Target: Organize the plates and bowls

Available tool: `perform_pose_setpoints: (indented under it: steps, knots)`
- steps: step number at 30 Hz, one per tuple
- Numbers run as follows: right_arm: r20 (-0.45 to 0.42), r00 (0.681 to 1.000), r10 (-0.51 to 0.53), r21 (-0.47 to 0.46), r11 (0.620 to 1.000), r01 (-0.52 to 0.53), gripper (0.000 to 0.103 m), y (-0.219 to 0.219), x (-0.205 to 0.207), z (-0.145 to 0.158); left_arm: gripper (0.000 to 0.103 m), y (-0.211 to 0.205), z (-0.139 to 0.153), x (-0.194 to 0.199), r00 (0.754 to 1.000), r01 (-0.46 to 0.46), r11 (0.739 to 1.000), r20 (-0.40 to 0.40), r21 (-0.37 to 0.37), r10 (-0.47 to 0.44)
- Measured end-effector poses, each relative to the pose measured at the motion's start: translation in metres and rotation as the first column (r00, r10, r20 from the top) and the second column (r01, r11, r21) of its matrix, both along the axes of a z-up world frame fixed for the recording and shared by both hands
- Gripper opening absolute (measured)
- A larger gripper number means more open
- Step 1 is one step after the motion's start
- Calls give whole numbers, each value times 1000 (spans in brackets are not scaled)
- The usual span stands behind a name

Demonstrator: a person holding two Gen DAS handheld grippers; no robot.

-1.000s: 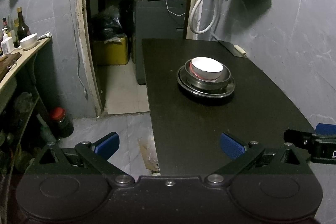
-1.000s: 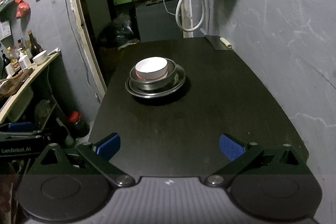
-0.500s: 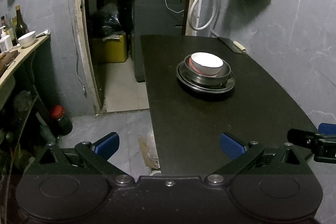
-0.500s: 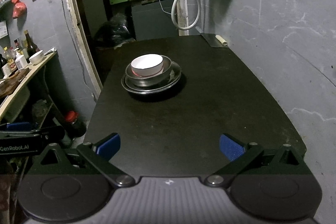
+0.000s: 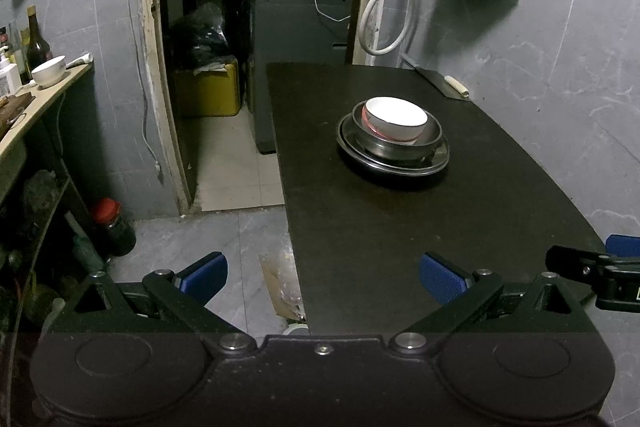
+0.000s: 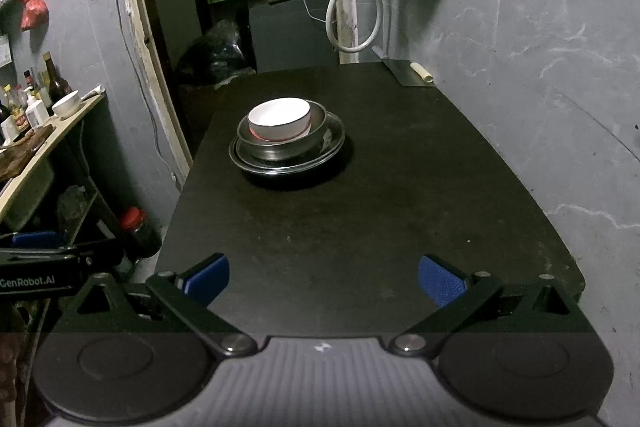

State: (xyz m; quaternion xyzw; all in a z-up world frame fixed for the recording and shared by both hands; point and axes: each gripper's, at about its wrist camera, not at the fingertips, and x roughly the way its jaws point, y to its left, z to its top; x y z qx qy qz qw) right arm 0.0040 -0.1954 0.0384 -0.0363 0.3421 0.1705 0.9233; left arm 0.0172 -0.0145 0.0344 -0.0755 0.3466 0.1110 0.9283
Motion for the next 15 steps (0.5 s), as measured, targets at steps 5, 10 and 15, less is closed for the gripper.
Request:
perform_pose_setpoints:
  steps: [5, 10, 15]
  knots:
    - [0, 1000, 0, -2, 1000, 0, 103, 1, 1, 0, 102, 2, 0, 3, 1000, -1, 1000, -3, -1, 1]
    - [0, 1000, -2, -3, 1000, 2, 103, 2, 1, 0, 102, 3, -1, 3, 1000, 1, 1000, -5, -3, -1]
    - [-2, 1000, -5, -6, 1000, 5, 103, 1, 3, 0, 102, 4, -2, 6, 1000, 6, 1000, -9, -4, -6]
